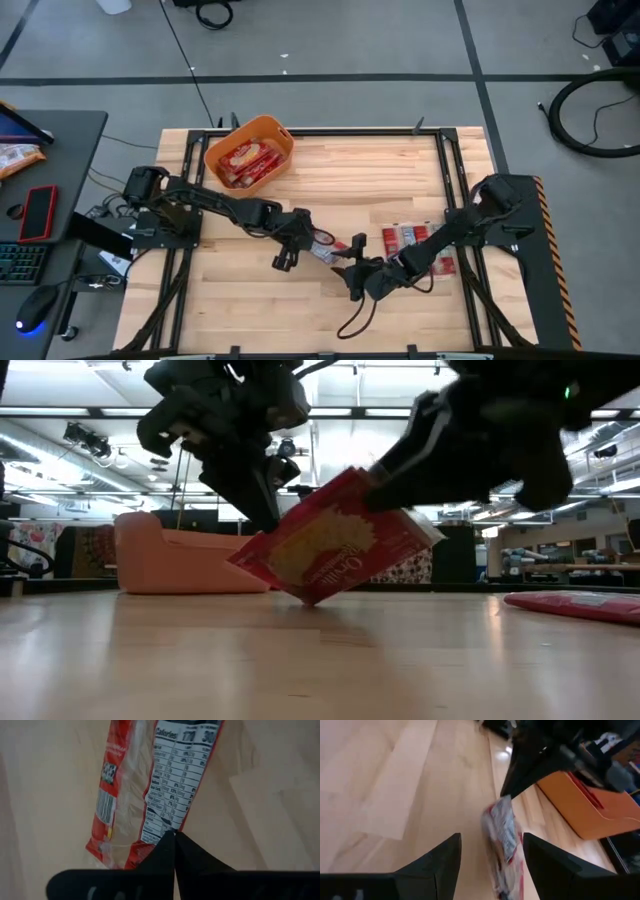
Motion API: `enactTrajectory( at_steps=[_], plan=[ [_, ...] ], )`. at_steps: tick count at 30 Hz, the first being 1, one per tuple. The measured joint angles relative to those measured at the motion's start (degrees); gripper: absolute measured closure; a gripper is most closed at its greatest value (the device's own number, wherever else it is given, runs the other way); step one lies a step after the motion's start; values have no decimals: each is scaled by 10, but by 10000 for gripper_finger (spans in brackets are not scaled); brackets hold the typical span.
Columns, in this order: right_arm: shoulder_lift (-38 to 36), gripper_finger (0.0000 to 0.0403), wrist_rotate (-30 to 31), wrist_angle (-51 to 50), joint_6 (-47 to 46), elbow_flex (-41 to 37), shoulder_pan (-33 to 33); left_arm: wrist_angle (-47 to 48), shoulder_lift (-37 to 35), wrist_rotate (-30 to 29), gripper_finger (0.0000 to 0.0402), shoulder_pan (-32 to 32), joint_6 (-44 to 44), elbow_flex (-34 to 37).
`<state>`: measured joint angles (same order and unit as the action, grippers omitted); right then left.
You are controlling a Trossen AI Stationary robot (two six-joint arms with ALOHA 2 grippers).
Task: Sort popcorn bags into baskets
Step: Put the red popcorn bag into the orange container
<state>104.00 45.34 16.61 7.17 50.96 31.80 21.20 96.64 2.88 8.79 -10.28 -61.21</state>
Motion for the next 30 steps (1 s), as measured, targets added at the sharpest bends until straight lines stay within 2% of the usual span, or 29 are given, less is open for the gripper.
enactTrajectory(
  at_steps=[3, 6, 12, 17, 23, 27, 30],
  plan=[
    [22, 189, 15, 10, 5, 0, -4, -1, 0, 7, 401, 0, 7, -2],
    [35, 210, 24, 13, 1, 0, -12, -5, 0, 10, 401, 1, -1, -3],
    [32, 300, 13, 11, -27, 0, -28, -11, 0, 10, 381, 1, -9, -3],
    [27, 375, -3, 5, -52, 0, -38, -23, 0, -4, 333, 1, -6, -3],
    [27, 374, -8, 15, -118, 0, -50, -50, -1, -16, 251, 7, 6, -3],
    [27, 355, -6, 18, -169, 5, -59, -56, -1, -81, 208, 21, -29, -3],
    [27, 357, -17, 19, -182, 13, -63, -53, -1, -139, 194, 34, -59, -3]
  ],
)
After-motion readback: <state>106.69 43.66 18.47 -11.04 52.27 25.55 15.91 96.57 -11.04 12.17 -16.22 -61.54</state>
